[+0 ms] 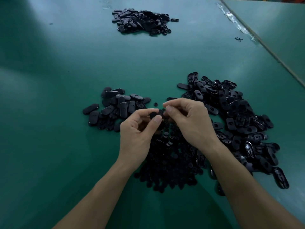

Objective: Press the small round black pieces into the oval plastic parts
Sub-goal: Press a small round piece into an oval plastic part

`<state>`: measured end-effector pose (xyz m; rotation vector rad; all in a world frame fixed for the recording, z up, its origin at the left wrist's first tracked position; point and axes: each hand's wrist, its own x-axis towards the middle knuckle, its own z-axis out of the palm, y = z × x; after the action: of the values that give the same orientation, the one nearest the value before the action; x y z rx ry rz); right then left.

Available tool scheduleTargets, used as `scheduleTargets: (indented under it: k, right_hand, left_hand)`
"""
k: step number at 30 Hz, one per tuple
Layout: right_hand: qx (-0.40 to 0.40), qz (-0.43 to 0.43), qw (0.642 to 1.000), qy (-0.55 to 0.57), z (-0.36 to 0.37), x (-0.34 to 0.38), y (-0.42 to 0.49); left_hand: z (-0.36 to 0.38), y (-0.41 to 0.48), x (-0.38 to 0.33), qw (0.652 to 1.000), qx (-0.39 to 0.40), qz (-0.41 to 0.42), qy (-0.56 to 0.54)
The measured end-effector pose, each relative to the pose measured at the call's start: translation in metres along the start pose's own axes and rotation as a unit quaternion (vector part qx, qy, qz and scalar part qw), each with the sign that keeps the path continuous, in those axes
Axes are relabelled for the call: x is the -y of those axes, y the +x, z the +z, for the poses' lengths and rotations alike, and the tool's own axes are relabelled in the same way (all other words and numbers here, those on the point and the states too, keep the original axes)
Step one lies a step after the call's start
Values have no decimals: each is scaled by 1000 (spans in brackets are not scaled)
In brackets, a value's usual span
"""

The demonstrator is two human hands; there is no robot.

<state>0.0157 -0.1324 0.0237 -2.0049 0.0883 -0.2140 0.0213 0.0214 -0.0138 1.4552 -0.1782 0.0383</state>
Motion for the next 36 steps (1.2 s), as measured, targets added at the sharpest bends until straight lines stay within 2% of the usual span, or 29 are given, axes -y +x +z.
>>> scheduleTargets:
  k: [4,9,13,24,29,36]
  right_hand:
    - [57,-3,987,-150,-5,-2,-5]
    - [133,4,956,-263,-8,-3,-12]
    - [137,12,952,-274,-6,-1,-10]
    - [125,-13,939,-319,2,-1,-12]
    - [101,-28,945,-309,-1,1,-12]
    - [163,-14,932,-324,-6,4,-11]
  left_hand:
    - [-1,1,1,999,-15,-5,-39]
    - [-1,1,2,998,-18,16,-51]
    - [-4,1,3,997,-23,30,-60]
    - [-3,3,4,990,-57,-20,-124]
    - [-3,5,6,988,-71,-28,-131]
    - [-1,6,6,986,-86,-44,-139]
